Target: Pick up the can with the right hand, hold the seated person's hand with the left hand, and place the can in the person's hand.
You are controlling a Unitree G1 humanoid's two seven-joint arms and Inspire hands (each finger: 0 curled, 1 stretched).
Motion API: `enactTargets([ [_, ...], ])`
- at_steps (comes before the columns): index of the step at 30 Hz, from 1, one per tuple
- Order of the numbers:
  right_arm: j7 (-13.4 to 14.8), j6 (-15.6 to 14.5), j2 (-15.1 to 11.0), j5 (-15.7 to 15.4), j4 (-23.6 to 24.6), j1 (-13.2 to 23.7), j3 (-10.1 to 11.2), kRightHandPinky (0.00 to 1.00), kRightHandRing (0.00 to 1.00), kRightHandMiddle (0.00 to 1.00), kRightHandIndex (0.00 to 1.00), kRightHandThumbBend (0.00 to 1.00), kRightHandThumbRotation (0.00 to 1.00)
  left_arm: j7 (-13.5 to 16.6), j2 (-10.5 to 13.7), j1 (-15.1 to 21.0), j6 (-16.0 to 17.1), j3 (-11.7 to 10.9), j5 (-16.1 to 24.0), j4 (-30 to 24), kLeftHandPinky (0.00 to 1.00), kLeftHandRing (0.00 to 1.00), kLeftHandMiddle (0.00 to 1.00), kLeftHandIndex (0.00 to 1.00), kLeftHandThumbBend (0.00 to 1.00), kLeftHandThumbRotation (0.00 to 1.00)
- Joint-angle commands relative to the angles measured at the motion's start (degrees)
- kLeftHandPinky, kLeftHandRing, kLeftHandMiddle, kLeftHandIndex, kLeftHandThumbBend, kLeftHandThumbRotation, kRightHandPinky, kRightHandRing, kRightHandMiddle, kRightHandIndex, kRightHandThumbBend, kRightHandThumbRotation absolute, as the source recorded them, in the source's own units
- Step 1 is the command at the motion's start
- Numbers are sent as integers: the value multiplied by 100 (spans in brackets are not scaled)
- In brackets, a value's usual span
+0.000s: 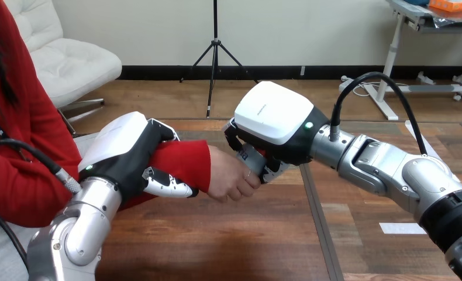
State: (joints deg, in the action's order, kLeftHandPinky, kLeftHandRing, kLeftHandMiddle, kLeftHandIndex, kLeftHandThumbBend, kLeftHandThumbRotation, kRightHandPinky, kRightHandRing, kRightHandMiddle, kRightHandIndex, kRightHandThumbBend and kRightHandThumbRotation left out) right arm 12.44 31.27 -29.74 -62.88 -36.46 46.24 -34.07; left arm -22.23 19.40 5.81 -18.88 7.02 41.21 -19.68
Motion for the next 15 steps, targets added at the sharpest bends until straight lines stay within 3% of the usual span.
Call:
enactTargets([
  [1, 15, 25, 163, 419, 569, 770, 380, 27, 34, 40, 39, 64, 0, 461, -272, 1362, 479, -45, -330, -449, 20, 27, 36, 39, 67, 0],
  [15, -366, 87, 115, 780, 535, 673, 508, 27, 34, 40, 40, 59, 0, 418, -258, 1300, 416, -24, -336, -484, 20, 27, 36, 39, 66, 0],
])
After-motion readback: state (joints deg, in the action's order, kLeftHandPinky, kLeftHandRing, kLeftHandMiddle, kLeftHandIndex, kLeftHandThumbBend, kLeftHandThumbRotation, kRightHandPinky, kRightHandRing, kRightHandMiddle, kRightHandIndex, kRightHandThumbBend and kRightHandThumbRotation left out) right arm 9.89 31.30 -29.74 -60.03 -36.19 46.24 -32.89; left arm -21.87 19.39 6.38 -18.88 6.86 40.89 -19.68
